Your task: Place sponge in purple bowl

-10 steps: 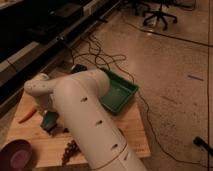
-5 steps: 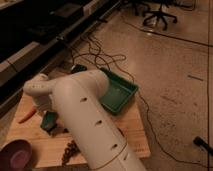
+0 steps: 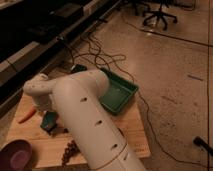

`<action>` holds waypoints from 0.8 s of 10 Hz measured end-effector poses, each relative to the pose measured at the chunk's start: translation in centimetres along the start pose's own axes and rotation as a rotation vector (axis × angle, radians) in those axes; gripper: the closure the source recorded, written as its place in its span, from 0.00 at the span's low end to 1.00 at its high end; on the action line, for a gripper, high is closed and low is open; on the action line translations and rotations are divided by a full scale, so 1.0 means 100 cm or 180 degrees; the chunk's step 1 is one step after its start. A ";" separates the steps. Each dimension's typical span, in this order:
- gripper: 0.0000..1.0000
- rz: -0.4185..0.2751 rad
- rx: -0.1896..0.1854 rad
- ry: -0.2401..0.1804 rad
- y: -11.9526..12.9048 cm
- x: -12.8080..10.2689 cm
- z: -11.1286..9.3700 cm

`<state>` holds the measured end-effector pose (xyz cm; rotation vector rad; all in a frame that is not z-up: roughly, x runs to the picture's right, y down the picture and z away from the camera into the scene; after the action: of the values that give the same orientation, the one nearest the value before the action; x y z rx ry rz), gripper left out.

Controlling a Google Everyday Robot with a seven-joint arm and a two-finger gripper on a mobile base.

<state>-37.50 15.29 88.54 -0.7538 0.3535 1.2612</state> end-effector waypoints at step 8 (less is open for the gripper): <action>1.00 -0.0156 -0.0094 -0.0039 0.016 0.010 -0.017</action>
<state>-38.47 15.01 86.23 -0.7751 0.3054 1.2267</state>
